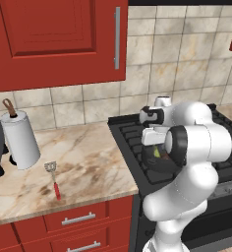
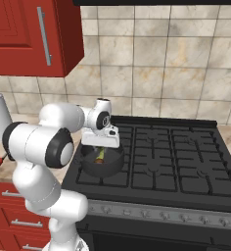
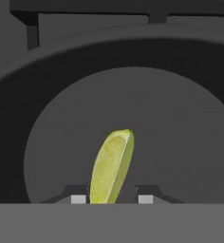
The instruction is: Put the lemon wedge and mushroom in the pot. Retrieve the spatula and lightly stir the vegetables in the pot.
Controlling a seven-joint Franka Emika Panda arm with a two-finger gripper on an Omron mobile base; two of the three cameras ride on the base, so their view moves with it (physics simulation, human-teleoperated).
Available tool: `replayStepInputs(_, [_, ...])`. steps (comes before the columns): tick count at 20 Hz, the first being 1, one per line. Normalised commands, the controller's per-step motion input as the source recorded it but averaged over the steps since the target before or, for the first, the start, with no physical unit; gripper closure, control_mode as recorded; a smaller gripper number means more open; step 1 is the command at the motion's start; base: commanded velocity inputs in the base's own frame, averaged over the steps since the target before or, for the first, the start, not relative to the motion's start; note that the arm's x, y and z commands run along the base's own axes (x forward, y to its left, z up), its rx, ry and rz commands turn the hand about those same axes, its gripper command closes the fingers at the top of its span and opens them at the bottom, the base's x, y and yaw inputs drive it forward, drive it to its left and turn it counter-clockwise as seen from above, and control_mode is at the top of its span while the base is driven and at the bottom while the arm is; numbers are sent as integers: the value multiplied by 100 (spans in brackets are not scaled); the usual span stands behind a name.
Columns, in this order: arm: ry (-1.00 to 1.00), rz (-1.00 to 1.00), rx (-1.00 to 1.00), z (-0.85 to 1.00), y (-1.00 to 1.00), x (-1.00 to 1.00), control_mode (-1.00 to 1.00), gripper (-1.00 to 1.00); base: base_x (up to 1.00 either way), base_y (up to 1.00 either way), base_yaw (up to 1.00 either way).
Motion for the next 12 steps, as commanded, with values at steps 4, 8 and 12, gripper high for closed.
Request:
replayStepInputs(4, [0, 0, -1, 8, 0, -6, -100, -100, 0, 0, 0])
replayStepInputs(8, [-2, 0, -3, 33, 2, -11, -100, -100, 0, 0, 0])
replayStepInputs(12, [-15, 0, 0, 71, 32, -69, -100, -100, 0, 0, 0])
